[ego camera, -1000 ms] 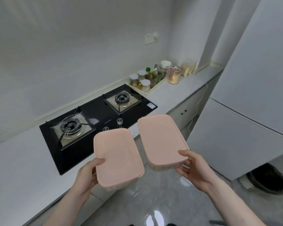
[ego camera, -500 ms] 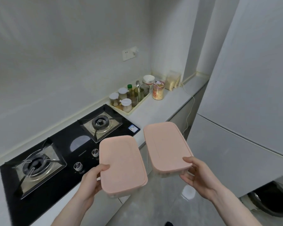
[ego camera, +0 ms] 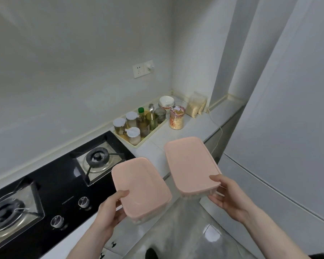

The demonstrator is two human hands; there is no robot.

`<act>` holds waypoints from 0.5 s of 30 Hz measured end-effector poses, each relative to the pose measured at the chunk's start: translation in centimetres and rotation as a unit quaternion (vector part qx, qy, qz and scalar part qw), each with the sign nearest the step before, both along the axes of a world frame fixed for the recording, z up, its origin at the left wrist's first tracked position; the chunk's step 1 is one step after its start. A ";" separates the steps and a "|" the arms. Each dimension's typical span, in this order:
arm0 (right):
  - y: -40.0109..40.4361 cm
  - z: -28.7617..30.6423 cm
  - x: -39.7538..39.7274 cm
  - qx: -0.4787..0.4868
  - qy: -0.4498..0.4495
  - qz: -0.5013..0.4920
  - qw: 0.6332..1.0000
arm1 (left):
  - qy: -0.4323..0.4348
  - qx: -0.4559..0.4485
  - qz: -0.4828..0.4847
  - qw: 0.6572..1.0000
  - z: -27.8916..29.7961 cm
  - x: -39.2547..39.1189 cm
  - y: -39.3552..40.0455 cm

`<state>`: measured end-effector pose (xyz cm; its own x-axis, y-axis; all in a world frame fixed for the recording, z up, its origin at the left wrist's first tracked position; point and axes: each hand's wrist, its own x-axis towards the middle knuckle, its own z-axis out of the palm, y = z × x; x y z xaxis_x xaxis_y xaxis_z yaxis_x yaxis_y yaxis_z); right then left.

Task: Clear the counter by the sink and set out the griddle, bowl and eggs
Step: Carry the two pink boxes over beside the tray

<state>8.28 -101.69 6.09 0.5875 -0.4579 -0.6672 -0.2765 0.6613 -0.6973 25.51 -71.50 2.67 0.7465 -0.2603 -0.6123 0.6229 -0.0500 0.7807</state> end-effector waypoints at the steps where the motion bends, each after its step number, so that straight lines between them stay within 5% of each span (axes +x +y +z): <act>1: -0.9 -0.3 1.0 -0.001 0.004 0.000 1.000 | -0.001 0.001 0.001 1.000 -0.3 0.9 -0.8; 15: -9.7 -2.9 11.3 -0.013 0.042 0.003 0.999 | 0.121 -0.032 0.062 0.990 -6.8 12.0 -10.9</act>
<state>19.61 -111.41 3.19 0.5328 -0.4730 -0.7017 -0.3378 0.6414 -0.6888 37.50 -82.43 -4.15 0.6084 -0.2208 -0.7623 0.7905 0.0831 0.6068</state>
